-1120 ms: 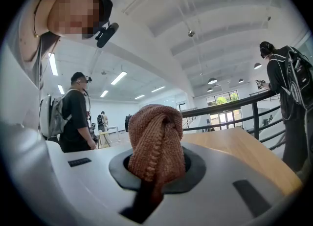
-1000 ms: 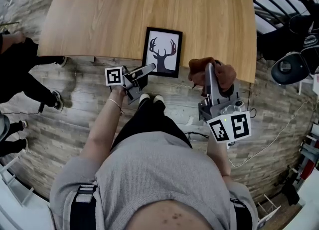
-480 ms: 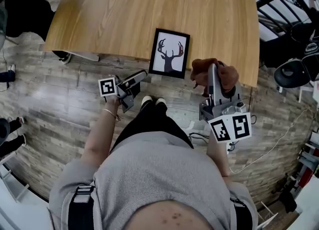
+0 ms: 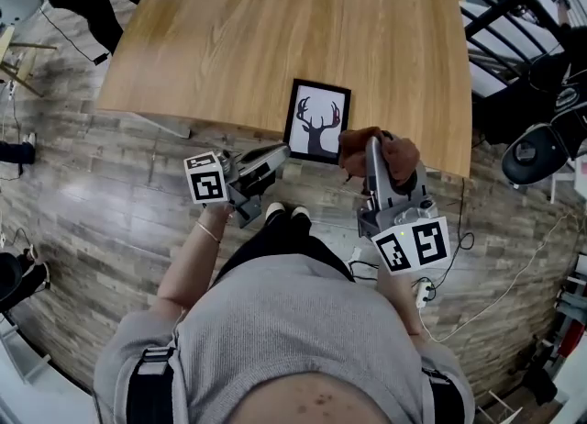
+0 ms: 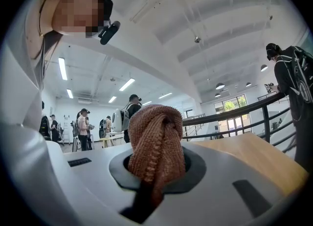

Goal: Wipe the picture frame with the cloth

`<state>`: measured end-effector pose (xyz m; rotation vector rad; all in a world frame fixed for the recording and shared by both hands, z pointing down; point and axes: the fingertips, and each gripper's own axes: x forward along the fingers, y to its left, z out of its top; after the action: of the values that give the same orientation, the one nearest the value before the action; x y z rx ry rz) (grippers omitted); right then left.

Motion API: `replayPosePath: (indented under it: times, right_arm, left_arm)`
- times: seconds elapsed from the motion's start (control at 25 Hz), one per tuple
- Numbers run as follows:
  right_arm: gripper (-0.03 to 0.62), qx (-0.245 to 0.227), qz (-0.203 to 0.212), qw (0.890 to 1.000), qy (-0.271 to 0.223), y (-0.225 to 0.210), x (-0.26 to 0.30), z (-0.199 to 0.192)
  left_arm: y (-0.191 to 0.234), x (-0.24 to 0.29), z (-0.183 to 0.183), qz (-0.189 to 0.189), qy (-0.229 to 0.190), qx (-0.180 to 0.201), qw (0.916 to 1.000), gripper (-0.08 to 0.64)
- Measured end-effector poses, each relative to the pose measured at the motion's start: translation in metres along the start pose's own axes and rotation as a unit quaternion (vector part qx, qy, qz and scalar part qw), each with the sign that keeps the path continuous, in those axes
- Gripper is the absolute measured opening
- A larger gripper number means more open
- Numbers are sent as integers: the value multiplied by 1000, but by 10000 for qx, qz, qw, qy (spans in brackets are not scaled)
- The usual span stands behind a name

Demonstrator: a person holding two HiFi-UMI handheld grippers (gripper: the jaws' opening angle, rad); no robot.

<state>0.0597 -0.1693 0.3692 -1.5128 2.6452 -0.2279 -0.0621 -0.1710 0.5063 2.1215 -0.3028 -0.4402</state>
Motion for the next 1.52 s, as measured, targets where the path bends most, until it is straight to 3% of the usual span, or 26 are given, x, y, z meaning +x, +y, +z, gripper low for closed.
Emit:
replayPosePath:
  times: [0.12, 0.24, 0.32, 0.4, 0.48, 0.52, 0.68, 0.88, 1.04, 1.24, 1.52]
  right_arm:
    - [46, -27, -50, 10000, -25, 7, -1, 3]
    - [46, -48, -170, 9998, -70, 12, -2, 4]
    - [46, -92, -272, 9995, -133, 16, -4, 5]
    - [46, -194, -420, 9987, -201, 19, -7, 7]
    - [46, -248, -544, 9979, -239, 22, -10, 9]
    - [46, -251, -565, 9978, -254, 24, -12, 10]
    - [46, -351, -558, 9973, -315, 32, -21, 14]
    - [46, -343, -493, 9975, -368, 44, -42, 15]
    - [46, -309, -362, 9982, -370, 58, -72, 11]
    - [46, -400, -293, 9972, -554, 88, -153, 15]
    - [46, -548, -219, 9969, -513, 137, -291, 10]
  left_arm:
    - [-30, 16, 18, -6, 16, 595, 9982, 6]
    - [-47, 28, 33, 348, 32, 1391, 9897, 8]
    - [-56, 33, 42, 783, 2, 2080, 9750, 6]
    - [-64, 37, 50, 1176, -85, 2725, 9549, 8]
    - [-73, 41, 56, 1416, -199, 3120, 9393, 8]
    - [-79, 43, 57, 1434, -259, 3182, 9368, 8]
    - [-102, 45, 55, 1320, -544, 3071, 9409, 8]
    - [-122, 41, 36, 1477, -448, 3208, 9345, 8]
    - [-144, 32, 13, 1544, -642, 3179, 9333, 8]
    - [-200, 18, -48, 1578, -765, 3502, 9201, 8]
    - [-279, -17, -150, 1879, -1273, 3555, 9067, 8]
